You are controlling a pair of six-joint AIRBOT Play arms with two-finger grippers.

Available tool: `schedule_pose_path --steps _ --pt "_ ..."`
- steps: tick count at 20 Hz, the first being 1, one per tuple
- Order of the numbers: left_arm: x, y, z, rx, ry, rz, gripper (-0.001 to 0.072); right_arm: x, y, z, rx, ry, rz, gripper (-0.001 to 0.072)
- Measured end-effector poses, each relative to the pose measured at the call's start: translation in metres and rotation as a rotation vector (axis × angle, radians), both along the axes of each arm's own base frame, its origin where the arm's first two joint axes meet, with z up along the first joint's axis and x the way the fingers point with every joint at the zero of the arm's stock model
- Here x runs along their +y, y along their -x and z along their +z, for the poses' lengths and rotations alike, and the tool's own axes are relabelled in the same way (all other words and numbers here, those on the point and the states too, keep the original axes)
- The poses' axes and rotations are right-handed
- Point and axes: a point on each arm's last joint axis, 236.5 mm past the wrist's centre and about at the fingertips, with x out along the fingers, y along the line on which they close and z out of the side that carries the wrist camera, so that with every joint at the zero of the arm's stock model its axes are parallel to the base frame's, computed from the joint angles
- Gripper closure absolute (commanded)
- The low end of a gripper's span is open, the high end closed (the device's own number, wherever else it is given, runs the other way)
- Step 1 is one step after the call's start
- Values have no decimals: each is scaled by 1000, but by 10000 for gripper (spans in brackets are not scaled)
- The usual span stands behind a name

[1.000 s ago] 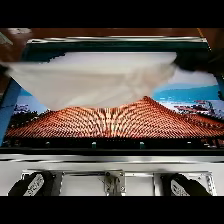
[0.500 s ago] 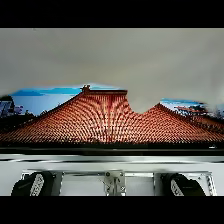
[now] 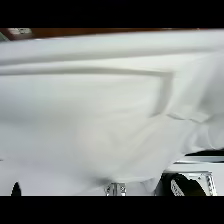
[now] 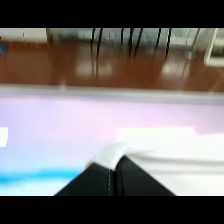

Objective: Fold the shirts.

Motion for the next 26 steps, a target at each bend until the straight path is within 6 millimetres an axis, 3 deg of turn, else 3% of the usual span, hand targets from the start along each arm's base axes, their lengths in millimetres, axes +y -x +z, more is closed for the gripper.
schedule_pose_path --steps 5,8,11,15,19,20,21,22,23,24,25,26 --pt "28 -59 -135 368 98 -23 672 -5 -75 -134 470 -1 10 647" --pt "48 -99 -208 515 185 -3 672 1 -129 -220 653 -46 32 647" --pt "64 -148 -262 582 265 19 672 9 -191 -289 702 -120 40 647" --pt "61 -210 -320 613 340 26 672 19 -262 -359 676 -242 23 646" --pt "46 -255 -377 639 360 37 671 24 -290 -419 722 -311 1 646" --pt "42 -262 -392 655 363 39 670 26 -289 -434 756 -318 0 621" --pt "38 -266 -406 675 366 39 657 29 -289 -448 786 -327 -1 552" --pt "33 -268 -418 696 371 37 531 32 -286 -458 814 -333 1 298" --pt "30 -268 -430 723 375 33 313 34 -284 -466 839 -341 4 77" --pt "28 -268 -438 741 379 32 94 36 -281 -472 859 -347 7 47" --pt "27 -266 -443 763 386 28 44 37 -280 -472 869 -352 11 47" --pt "27 -263 -445 789 393 20 44 37 -276 -471 883 -349 23 49"
